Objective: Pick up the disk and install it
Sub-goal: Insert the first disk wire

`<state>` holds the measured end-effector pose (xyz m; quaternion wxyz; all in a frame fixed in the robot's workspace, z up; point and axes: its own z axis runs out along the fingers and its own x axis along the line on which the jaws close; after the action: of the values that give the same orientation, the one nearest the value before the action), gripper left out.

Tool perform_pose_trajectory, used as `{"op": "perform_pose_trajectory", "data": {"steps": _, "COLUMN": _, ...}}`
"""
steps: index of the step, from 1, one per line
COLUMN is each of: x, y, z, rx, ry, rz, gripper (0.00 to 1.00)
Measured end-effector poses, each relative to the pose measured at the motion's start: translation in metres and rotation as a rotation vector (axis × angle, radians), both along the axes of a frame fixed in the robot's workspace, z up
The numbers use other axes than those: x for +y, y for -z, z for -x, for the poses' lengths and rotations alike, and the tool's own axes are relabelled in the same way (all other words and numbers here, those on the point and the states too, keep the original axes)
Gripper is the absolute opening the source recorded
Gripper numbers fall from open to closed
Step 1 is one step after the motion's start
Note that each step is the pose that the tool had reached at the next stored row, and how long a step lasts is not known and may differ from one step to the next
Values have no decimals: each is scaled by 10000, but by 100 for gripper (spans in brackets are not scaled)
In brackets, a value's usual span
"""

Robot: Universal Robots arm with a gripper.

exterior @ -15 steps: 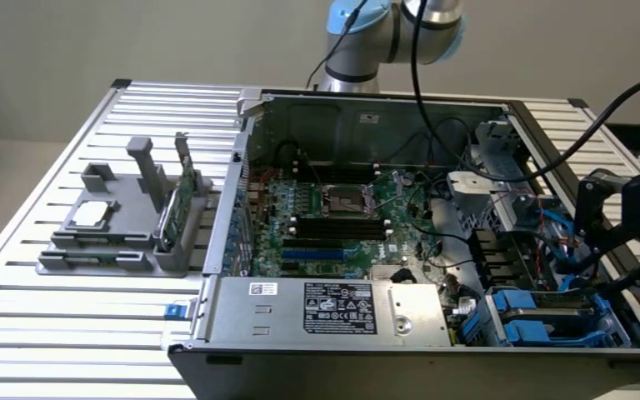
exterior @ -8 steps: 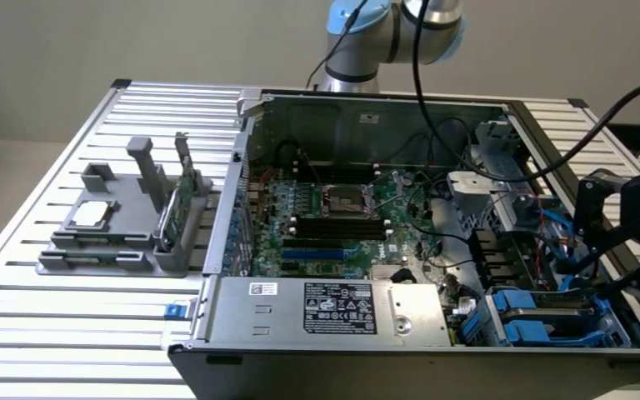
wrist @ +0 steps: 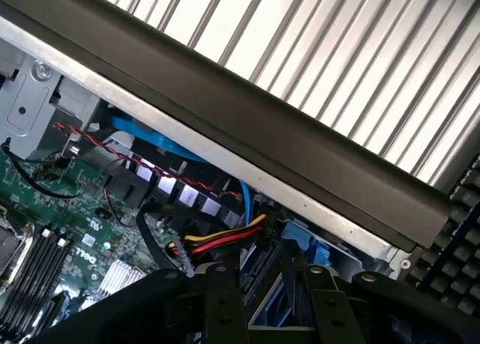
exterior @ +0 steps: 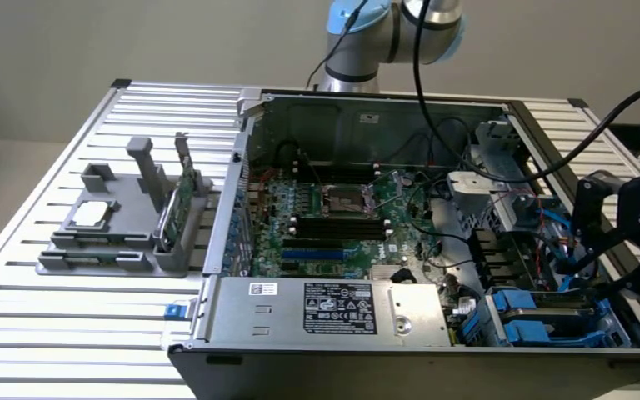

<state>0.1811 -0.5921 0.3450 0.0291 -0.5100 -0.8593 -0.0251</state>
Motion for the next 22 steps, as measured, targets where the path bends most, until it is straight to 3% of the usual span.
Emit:
{"op": "perform_pose_trajectory", "data": {"steps": 3, "x": -50, "y": 18, "z": 1, "rx": 29, "ry": 76, "rz": -23, "gripper": 36}}
{"op": "perform_pose_trajectory", "data": {"steps": 5, "x": -81, "y": 25, "z": 2, "rx": 73, "ry": 85, "rz": -66, "gripper": 36}}
{"op": "perform_pose_trajectory", "data": {"steps": 10, "x": -87, "y": 27, "z": 4, "rx": 158, "ry": 309, "rz": -310, "gripper": 36}}
{"op": "perform_pose_trajectory", "data": {"steps": 13, "x": -87, "y": 29, "z": 4, "rx": 183, "ry": 463, "rz": -558, "gripper": 36}}
{"op": "perform_pose_trajectory", "data": {"steps": 15, "x": -88, "y": 35, "z": 5, "rx": 184, "ry": 572, "rz": -674, "gripper": 36}}
{"op": "perform_pose_trajectory", "data": {"steps": 22, "x": -122, "y": 77, "z": 5, "rx": 183, "ry": 951, "rz": -836, "gripper": 36}}
